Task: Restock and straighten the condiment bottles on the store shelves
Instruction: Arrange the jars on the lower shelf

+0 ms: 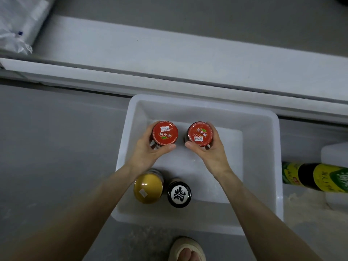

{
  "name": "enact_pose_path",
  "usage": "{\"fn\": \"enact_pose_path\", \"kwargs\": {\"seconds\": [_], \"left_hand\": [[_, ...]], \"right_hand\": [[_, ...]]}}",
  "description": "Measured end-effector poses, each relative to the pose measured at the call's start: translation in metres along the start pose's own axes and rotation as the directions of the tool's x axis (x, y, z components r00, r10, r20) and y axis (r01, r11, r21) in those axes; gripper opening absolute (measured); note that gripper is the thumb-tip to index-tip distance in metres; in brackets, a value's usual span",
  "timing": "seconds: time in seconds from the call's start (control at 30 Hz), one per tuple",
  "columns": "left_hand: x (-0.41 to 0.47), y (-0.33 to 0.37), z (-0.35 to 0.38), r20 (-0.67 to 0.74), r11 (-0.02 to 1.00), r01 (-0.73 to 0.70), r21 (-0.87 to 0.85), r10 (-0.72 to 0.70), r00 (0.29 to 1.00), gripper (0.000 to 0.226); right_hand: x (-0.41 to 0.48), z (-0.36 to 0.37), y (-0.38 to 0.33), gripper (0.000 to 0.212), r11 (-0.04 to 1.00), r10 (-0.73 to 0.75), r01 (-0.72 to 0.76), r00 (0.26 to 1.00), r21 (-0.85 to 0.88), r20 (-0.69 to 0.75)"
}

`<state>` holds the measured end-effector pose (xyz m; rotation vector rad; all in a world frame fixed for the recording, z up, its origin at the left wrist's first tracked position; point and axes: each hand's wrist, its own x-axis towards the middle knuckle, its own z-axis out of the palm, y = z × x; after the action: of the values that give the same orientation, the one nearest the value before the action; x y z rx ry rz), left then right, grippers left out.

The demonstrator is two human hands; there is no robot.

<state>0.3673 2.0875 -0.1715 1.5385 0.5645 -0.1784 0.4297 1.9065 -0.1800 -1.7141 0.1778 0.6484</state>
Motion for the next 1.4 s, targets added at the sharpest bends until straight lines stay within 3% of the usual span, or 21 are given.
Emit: {"fn": "enact_pose_path", "kwargs": {"seconds": [0.17, 0.43, 0.6, 0.8, 1.0, 1.07, 1.13, 1.4], "left_hand": [[0.002, -0.001, -0.002, 0.008, 1.0, -0.024, 0.007, 0.024, 1.0, 0.066], [0.012, 0.018, -0.007, -0.056, 0.994, -0.055, 0.098, 0.061, 0.997, 0.057], [-0.027, 0.08, -0.013, -0.045, 0.992, -0.073, 0.099, 0.078, 0.996, 0.055], [-0.106, 0.212, -0.018, -0.02, 0.991, -0.112, 0.068, 0.114, 0.993, 0.042], [-0.194, 0.401, -0.021, -0.002, 0.973, -0.226, 0.054, 0.226, 0.974, 0.05], [-0.226, 0.476, -0.023, -0.008, 0.961, -0.275, 0.036, 0.276, 0.961, 0.038], [-0.25, 0.537, -0.022, -0.013, 0.942, -0.335, 0.011, 0.335, 0.942, 0.026], [-0.352, 0.776, -0.015, -0.005, 0.818, -0.574, -0.048, 0.574, 0.819, 0.021]], "right_hand": [[0.002, -0.001, 0.005, 0.096, 0.999, -0.028, 0.028, 1.0, -0.025, 0.014], [0.005, 0.0, -0.02, 0.066, 0.998, -0.058, 0.056, 0.993, -0.017, -0.107], [-0.038, -0.016, -0.074, 0.059, 0.996, -0.082, 0.085, 0.988, 0.016, -0.132], [-0.129, -0.035, -0.194, 0.048, 0.99, -0.112, 0.121, 0.985, 0.066, -0.132], [-0.235, -0.064, -0.378, 0.031, 0.974, -0.213, 0.222, 0.962, 0.035, -0.171], [-0.273, -0.076, -0.452, 0.024, 0.96, -0.266, 0.279, 0.945, 0.04, -0.19], [-0.302, -0.086, -0.51, 0.022, 0.943, -0.318, 0.331, 0.928, 0.039, -0.196], [-0.432, -0.131, -0.74, 0.019, 0.836, -0.537, 0.548, 0.802, -0.035, -0.263]]}}
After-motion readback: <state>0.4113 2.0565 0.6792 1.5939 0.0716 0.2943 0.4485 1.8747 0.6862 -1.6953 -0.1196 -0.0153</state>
